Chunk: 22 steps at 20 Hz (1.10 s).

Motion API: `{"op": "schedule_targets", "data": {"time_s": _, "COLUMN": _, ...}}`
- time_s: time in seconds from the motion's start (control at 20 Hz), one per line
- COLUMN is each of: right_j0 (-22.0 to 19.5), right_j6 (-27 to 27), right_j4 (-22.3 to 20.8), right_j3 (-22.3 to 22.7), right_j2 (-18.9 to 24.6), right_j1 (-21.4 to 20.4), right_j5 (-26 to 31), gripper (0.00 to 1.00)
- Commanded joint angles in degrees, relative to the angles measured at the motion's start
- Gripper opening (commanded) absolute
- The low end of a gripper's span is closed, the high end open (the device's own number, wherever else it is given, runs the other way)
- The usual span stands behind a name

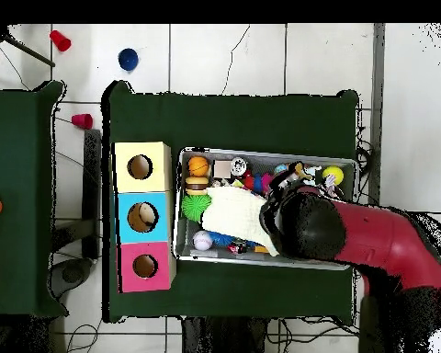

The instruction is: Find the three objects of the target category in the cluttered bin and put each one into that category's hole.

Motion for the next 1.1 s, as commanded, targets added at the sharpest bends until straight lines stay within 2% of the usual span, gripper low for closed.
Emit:
{"op": "schedule_targets", "data": {"time_s": 0.05, "right_j0": 6.1, "right_j6": 12.5, "right_j4": 4.3, "right_j3": 5.7, "right_j2": -5.4, "right_j1": -0.6, "right_j5": 5.4, "gripper": 0.00}}
{"op": "schedule_targets", "data": {"time_s": 0.45, "right_j0": 16.0, "right_j6": 19.4, "right_j4": 10.3, "right_j3": 7.2, "right_j2": -11.2, "right_j1": 0.3, "right_j5": 2.5, "gripper": 0.00}}
{"op": "schedule_targets", "data": {"time_s": 0.8, "right_j0": 23.2, "right_j6": 22.6, "right_j4": 16.1, "right_j3": 10.9, "right_j2": -15.7, "right_j1": 1.0, "right_j5": -2.7, "gripper": 0.00}}
{"op": "schedule_targets", "data": {"time_s": 1.1, "right_j0": 31.3, "right_j6": 27.4, "right_j4": 20.5, "right_j3": 11.6, "right_j2": -20.2, "right_j1": 3.6, "right_j5": -6.1, "gripper": 0.00}}
